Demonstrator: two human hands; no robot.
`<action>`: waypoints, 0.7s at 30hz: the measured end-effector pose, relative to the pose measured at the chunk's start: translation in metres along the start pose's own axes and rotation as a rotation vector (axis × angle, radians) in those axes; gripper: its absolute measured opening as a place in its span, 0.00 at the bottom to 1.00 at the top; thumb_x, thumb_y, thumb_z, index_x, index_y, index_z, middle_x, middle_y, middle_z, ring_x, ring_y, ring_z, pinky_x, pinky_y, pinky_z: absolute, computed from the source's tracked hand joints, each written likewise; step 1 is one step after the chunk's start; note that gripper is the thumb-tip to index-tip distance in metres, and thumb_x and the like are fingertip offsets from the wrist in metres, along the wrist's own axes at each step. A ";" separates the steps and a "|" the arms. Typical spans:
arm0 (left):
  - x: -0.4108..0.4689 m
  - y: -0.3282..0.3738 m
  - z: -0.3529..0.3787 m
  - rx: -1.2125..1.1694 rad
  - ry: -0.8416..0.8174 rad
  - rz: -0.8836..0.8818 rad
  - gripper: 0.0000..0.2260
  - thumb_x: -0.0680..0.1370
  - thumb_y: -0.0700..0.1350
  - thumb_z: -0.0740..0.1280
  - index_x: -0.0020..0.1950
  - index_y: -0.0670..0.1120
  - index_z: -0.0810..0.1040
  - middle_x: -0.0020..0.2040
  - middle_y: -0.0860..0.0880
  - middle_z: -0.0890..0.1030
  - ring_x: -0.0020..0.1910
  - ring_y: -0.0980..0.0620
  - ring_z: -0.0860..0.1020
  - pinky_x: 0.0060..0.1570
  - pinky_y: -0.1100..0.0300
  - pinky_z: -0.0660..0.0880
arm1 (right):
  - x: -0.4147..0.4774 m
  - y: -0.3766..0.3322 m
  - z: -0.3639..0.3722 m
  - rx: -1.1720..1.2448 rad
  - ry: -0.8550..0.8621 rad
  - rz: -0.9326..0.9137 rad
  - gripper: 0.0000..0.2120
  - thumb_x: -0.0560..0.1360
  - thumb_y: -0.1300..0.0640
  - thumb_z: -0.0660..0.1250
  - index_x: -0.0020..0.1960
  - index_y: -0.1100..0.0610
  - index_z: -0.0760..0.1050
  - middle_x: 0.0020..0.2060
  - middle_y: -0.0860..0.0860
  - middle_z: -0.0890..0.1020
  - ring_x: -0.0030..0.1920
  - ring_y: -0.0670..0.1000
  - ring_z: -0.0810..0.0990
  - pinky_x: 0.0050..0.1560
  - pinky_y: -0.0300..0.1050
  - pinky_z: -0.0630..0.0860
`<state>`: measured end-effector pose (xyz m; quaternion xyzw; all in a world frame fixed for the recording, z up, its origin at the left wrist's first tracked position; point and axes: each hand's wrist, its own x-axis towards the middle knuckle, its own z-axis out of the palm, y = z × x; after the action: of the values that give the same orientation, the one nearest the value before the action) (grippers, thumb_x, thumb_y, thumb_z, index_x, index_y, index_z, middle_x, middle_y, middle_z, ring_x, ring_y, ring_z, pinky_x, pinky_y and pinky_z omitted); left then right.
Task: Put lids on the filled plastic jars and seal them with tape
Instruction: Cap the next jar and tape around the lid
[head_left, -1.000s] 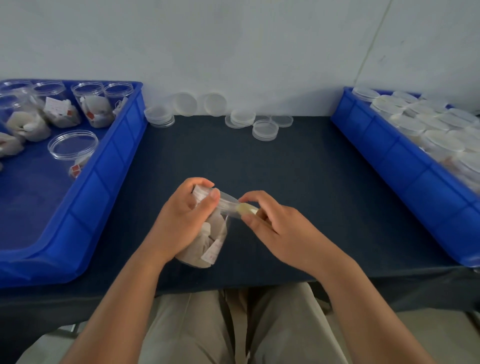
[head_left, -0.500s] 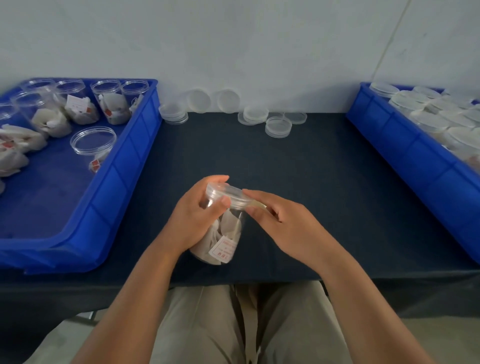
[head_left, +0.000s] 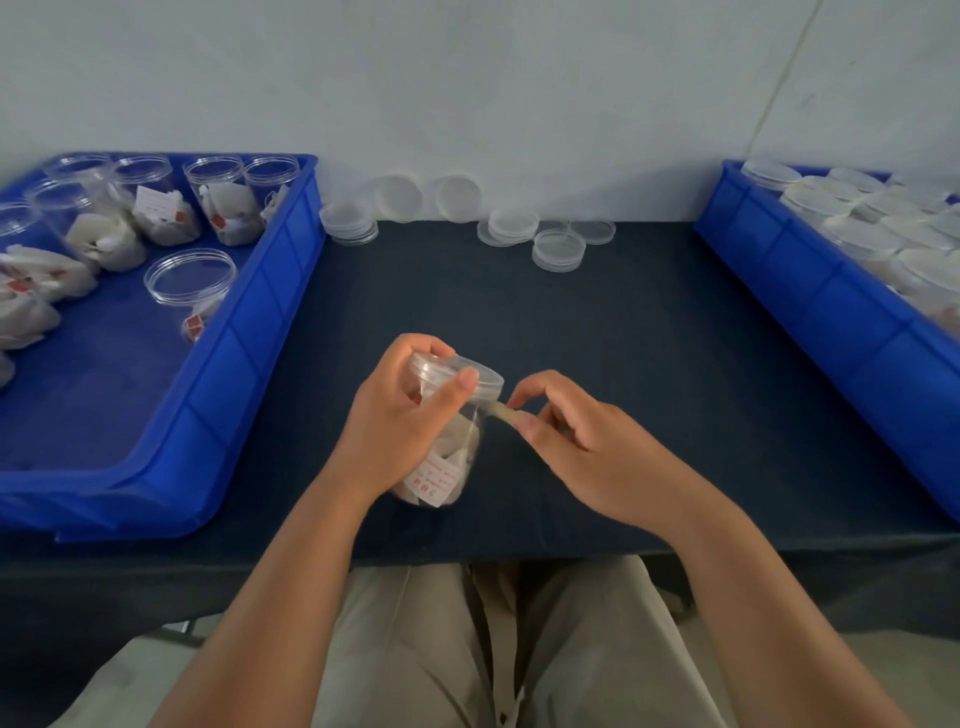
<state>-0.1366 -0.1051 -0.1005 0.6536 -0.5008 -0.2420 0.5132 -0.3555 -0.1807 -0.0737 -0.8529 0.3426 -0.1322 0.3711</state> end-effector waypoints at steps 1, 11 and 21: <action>0.002 0.000 -0.001 -0.009 -0.017 -0.003 0.17 0.75 0.68 0.68 0.58 0.62 0.75 0.55 0.62 0.83 0.50 0.58 0.84 0.43 0.66 0.81 | -0.001 0.001 -0.003 -0.022 -0.023 -0.004 0.08 0.85 0.41 0.58 0.64 0.36 0.69 0.43 0.38 0.79 0.35 0.40 0.77 0.35 0.33 0.74; 0.010 -0.006 -0.002 -0.083 -0.150 -0.055 0.16 0.77 0.70 0.61 0.55 0.62 0.76 0.47 0.49 0.80 0.39 0.56 0.79 0.41 0.64 0.79 | 0.017 0.012 -0.016 -0.081 -0.049 0.064 0.11 0.82 0.33 0.58 0.61 0.28 0.74 0.51 0.23 0.77 0.51 0.28 0.76 0.45 0.33 0.71; 0.008 -0.012 -0.002 -0.184 -0.214 -0.022 0.30 0.72 0.63 0.69 0.70 0.52 0.74 0.59 0.61 0.83 0.58 0.58 0.83 0.51 0.67 0.79 | 0.021 0.007 0.002 -0.035 0.040 0.099 0.15 0.81 0.30 0.57 0.64 0.31 0.74 0.50 0.28 0.78 0.51 0.30 0.75 0.45 0.34 0.69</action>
<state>-0.1268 -0.1119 -0.1095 0.5798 -0.5212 -0.3606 0.5120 -0.3424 -0.1978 -0.0804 -0.8384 0.3940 -0.1249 0.3554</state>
